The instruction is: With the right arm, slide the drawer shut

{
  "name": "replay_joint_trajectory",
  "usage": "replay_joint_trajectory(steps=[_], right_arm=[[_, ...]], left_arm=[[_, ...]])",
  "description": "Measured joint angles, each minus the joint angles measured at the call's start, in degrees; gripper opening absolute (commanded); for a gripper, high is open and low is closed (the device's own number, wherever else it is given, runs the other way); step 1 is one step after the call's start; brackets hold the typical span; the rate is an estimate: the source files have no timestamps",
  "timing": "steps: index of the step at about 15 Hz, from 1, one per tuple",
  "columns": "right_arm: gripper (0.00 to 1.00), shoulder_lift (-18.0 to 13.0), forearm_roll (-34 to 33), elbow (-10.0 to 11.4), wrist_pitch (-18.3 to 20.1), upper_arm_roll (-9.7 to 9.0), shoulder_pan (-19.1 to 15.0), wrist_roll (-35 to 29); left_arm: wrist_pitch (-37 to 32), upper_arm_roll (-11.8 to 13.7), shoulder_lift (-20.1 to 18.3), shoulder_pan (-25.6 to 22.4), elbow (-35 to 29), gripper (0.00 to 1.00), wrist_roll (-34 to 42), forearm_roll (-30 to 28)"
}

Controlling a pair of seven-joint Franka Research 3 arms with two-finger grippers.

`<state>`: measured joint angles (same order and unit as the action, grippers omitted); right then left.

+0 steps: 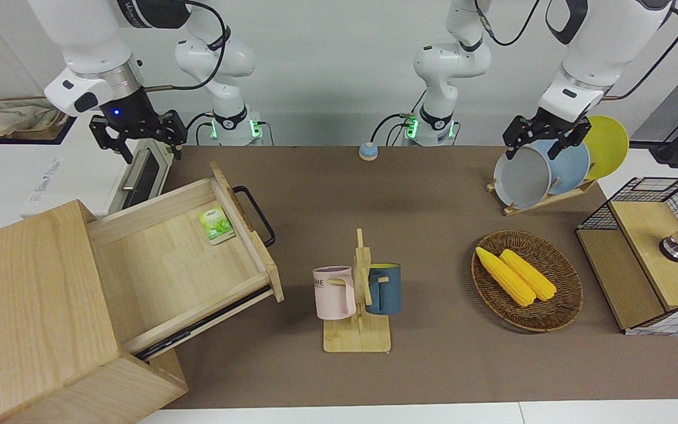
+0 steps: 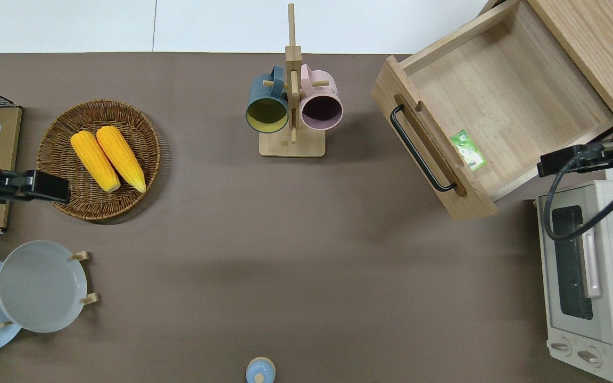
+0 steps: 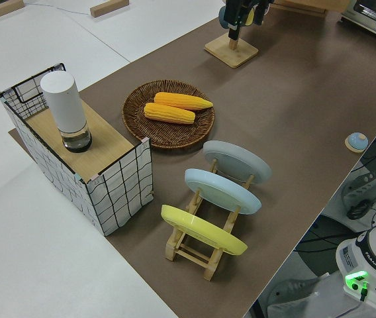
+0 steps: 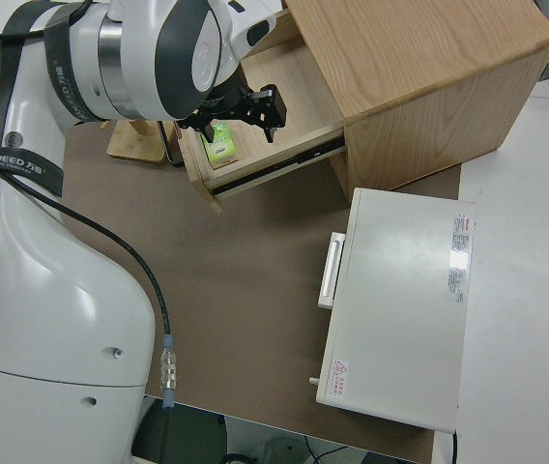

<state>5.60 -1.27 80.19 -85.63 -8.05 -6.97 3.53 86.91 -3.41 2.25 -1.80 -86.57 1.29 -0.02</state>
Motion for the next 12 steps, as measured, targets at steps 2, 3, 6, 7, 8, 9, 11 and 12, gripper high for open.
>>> replay_joint_trajectory(steps=[2,3,6,7,8,9,11,12], right_arm=[[0.985,0.0,0.0,-0.2,0.4,0.04,0.0,0.1],[0.983,0.0,0.0,-0.2,0.4,0.12,0.0,0.1],[0.975,0.0,0.0,-0.3,0.9,0.26,0.0,0.2],[0.938,0.0,0.0,-0.3,1.0,0.26,0.0,0.4],[0.844,0.0,0.0,-0.3,1.1,0.26,0.0,0.5],[0.706,-0.1,0.0,-0.3,1.1,0.25,0.0,0.6],[0.397,-0.1,0.0,-0.6,1.1,0.24,0.0,0.7],[0.188,-0.1,0.0,-0.8,1.1,0.24,0.0,0.7]], left_arm=[[0.0,0.0,0.0,0.0,0.0,0.99,0.0,0.0],[0.0,0.0,0.0,0.0,0.0,0.99,0.0,0.0],[0.0,0.0,0.0,0.0,0.0,0.99,0.0,0.0],[0.0,0.0,0.0,0.0,0.0,0.99,0.0,0.0],[0.0,0.0,0.0,0.0,0.0,0.99,0.0,0.0],[0.0,0.0,0.0,0.0,0.0,0.99,0.0,0.0],[0.0,0.0,0.0,0.0,0.0,0.99,0.0,0.0],[0.0,0.0,0.0,0.0,0.0,0.99,0.0,0.0]])
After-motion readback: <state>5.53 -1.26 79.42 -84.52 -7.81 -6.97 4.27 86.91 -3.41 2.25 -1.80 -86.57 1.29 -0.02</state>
